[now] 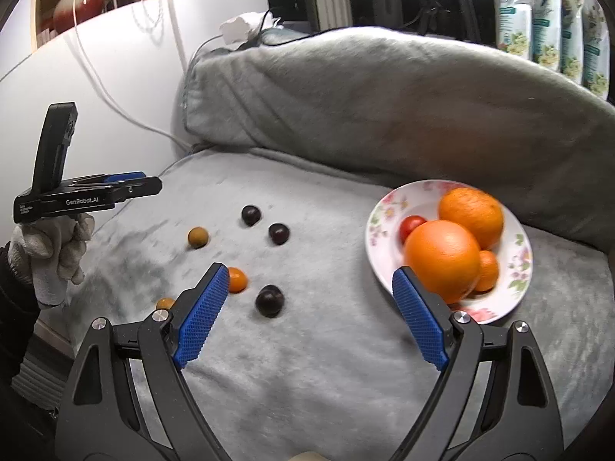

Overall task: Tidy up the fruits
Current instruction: 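Move both grippers back to the loose fruits on the blanket, then grasp the dark plum with the right gripper while the left gripper grasps the brown kiwi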

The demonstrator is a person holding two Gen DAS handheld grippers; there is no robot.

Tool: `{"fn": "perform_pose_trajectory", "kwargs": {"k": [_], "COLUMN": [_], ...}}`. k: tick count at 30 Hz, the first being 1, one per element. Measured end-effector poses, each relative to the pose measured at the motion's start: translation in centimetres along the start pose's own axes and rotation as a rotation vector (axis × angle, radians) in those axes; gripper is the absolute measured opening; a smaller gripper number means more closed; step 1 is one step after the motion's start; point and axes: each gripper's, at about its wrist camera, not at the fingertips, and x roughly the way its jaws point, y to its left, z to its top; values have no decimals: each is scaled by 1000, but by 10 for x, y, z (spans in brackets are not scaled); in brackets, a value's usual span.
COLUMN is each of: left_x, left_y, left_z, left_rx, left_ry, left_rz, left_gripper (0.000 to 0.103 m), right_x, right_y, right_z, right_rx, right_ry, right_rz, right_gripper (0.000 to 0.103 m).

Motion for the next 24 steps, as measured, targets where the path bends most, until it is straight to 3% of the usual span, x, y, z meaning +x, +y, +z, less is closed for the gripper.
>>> {"fn": "perform_pose_trajectory", "kwargs": {"k": [4, 12, 16, 24], "left_x": [8, 25, 35, 51], "left_y": [1, -5, -9, -15], "left_z": [-10, -24, -29, -31], "left_rx": [-9, -1, 18, 42], "left_ry": [29, 87, 117, 147], "left_rz": [-25, -53, -61, -68], "left_gripper": [62, 57, 48, 45], "right_x": [11, 36, 49, 69], "right_y": [8, 22, 27, 34], "right_z": [-4, -12, -14, -19], "right_rx": [-10, -39, -53, -70], "right_ry": [28, 87, 121, 169], "right_rz": [7, 19, 32, 41], "right_gripper": [89, 88, 77, 65]}}
